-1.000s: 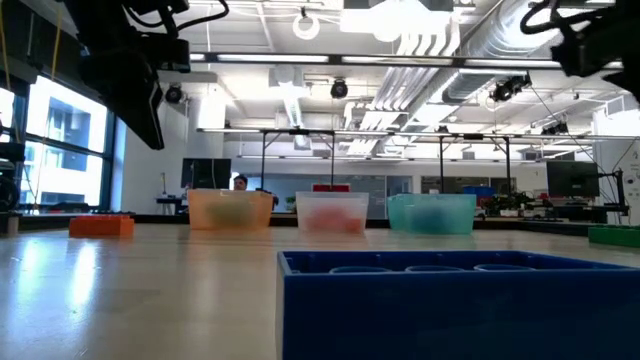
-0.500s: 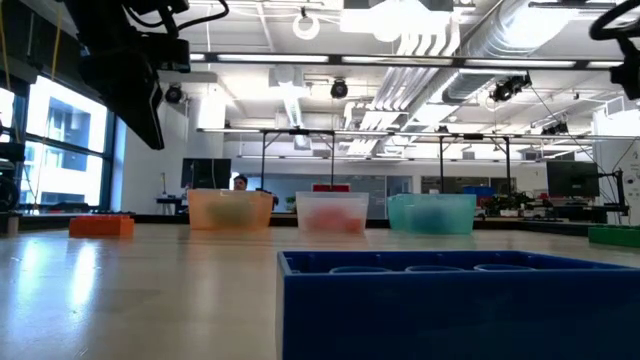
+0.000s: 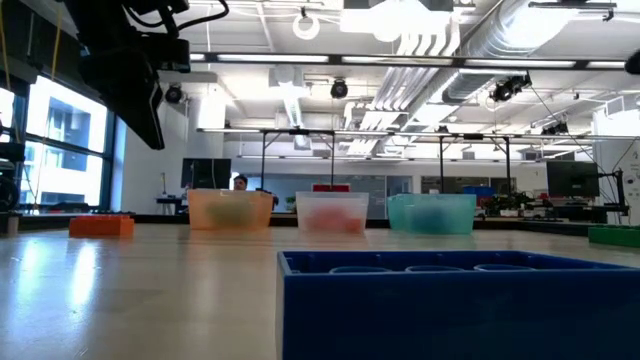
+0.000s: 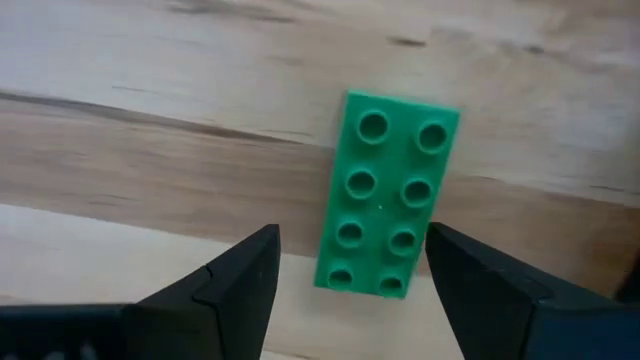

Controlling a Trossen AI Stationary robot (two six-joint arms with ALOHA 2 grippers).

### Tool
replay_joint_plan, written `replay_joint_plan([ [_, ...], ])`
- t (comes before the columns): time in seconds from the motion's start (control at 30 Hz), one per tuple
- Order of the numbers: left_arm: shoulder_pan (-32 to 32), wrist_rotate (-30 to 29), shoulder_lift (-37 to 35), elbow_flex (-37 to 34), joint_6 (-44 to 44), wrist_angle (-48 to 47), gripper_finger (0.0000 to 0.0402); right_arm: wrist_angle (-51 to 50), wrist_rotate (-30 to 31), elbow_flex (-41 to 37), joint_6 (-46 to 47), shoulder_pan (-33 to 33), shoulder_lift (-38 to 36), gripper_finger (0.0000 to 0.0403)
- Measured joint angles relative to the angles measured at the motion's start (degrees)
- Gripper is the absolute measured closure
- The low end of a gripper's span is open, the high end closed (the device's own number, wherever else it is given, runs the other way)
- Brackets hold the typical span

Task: Sort & place blocks by color
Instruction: Put the green game piece into the orange bin

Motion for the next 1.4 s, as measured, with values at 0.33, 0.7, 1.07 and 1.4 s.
replay_joint_plan([
  [0.33,0.0,0.0,0.0,0.0,0.0,0.0,0.0165,6.7,-2.2,-4.2,2.3,0.3,-0.2,0.0184],
  [0.7,0.0,0.0,0.0,0.0,-0.7,0.1,0.0165,6.4,-3.0,-4.3,-1.2,0.3,-0.1,0.0288],
  [1.07,0.0,0.8,0.0,0.0,-1.5,1.4,0.0165,4.9,2.8,1.8,-5.8,0.2,0.2,0.0288],
  [1.4,0.0,8.6,0.0,0.0,-1.3,11.3,0.0165,4.6,14.1,8.2,-15.2,-2.6,0.2,0.0288],
])
